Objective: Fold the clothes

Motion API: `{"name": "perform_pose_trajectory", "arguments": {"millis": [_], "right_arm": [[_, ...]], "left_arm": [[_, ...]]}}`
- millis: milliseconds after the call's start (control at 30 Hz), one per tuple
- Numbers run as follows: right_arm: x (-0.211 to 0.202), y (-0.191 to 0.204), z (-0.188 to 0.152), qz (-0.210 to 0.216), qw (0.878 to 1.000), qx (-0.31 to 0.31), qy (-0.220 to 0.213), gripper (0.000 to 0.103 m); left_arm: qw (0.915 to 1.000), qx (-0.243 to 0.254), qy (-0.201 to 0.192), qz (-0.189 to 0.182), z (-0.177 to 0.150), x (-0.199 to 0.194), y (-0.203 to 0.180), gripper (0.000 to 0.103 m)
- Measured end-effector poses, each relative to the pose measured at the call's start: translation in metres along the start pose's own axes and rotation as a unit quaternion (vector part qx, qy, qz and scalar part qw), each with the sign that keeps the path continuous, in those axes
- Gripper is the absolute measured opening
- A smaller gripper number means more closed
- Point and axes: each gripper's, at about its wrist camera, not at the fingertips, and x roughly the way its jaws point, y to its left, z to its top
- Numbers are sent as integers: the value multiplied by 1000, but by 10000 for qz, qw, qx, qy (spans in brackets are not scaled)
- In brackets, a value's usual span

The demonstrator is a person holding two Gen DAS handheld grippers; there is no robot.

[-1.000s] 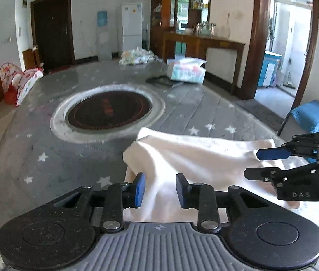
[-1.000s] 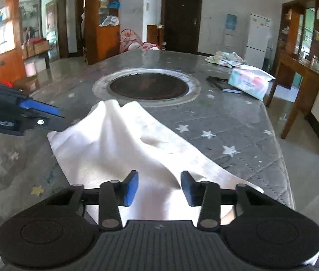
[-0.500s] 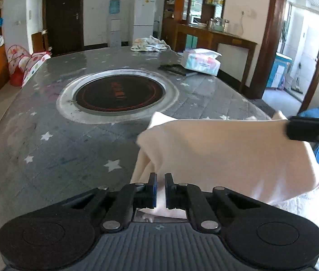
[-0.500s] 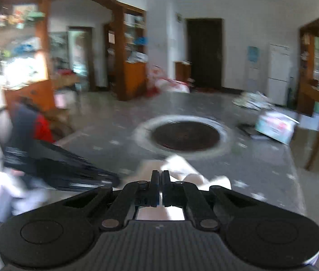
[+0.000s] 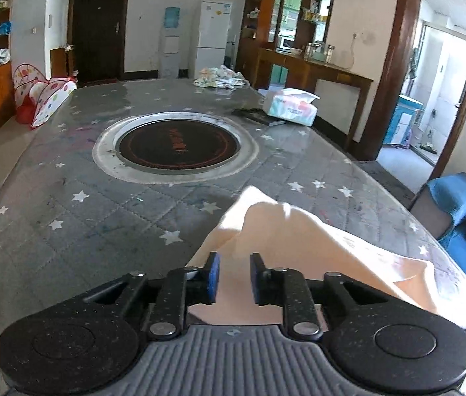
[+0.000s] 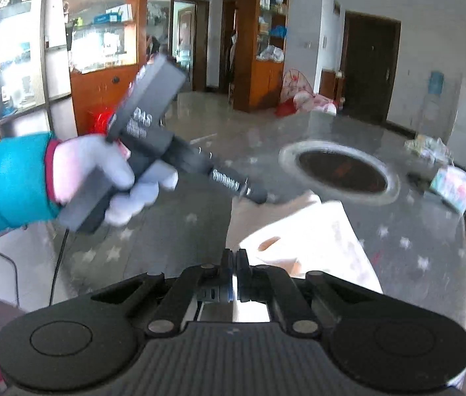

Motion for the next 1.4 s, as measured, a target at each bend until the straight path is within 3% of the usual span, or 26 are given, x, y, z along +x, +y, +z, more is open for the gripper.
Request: {"name": "perform_pose_trajectory", "arguments": {"millis": [100, 200, 300, 367, 433, 500, 700, 1133, 1400], "right_arm": [[-6, 2, -11, -15, 9999, 106, 110, 3], [-8, 3, -18, -70, 9996, 235, 139, 7], [-9, 2, -23, -156, 9991, 369, 133, 10], [-7, 0, -26, -269, 9984, 480, 145, 25], [-6, -2, -29, -388, 9975, 566, 162, 33], [-4, -3, -32, -475, 9967, 623, 217, 34], [-5, 0, -38, -691, 9943, 766, 264, 53], [-5, 7, -45, -971, 9890, 1037, 412, 81], [-1, 6, -52, -1101, 9855, 1168, 548, 88]], "left_arm": [[10000, 27, 13, -33, -4, -8, -4, 31], [10000, 21, 44, -22, -8, -14, -8, 41], [10000, 7, 31, -16, -12, -21, -13, 45], [10000, -5, 22, -13, -15, -25, -15, 47], [10000, -14, 20, 18, -18, -28, -17, 50], [10000, -41, 39, 65, -20, -31, -18, 55], [9998, -64, 89, 168, -29, -39, -22, 61], [9994, 10, -24, 341, -42, -60, -38, 80], [9993, 71, -15, 370, -46, -62, -42, 86]]}}
